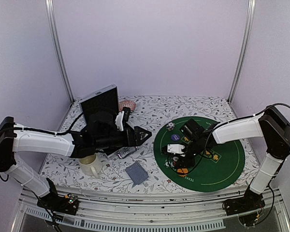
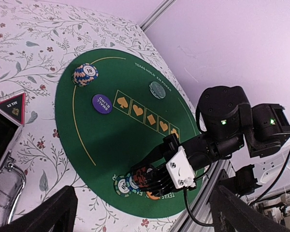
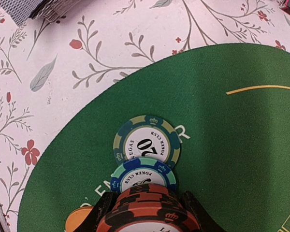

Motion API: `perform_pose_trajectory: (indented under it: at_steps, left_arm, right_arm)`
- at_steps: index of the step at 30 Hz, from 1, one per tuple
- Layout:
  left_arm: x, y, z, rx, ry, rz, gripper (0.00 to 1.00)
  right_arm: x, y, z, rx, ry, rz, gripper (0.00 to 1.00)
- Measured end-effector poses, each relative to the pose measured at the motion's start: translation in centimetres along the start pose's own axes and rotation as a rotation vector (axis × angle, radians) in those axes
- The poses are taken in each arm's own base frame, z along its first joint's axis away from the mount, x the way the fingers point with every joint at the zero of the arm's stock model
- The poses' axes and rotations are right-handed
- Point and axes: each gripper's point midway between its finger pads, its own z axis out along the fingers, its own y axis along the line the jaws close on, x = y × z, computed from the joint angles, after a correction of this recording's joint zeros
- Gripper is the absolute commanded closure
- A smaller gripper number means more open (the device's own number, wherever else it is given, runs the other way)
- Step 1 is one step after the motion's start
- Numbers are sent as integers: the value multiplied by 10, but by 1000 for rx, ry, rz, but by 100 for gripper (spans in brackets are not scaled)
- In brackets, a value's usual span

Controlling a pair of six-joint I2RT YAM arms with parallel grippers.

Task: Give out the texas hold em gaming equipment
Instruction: Place the poker chips pile in the big blind area.

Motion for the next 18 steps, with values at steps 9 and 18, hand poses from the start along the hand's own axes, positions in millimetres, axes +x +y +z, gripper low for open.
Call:
perform_pose_trajectory:
  at_steps: [9,18]
  left_arm:
    - [-1,1,0,5,5,-3,2]
    - [-1,1,0,9,8,-4,2]
  right_arm:
    - [1,-1,0,6,4,-1,47]
    - [3,-3,0,18,14,-4,39]
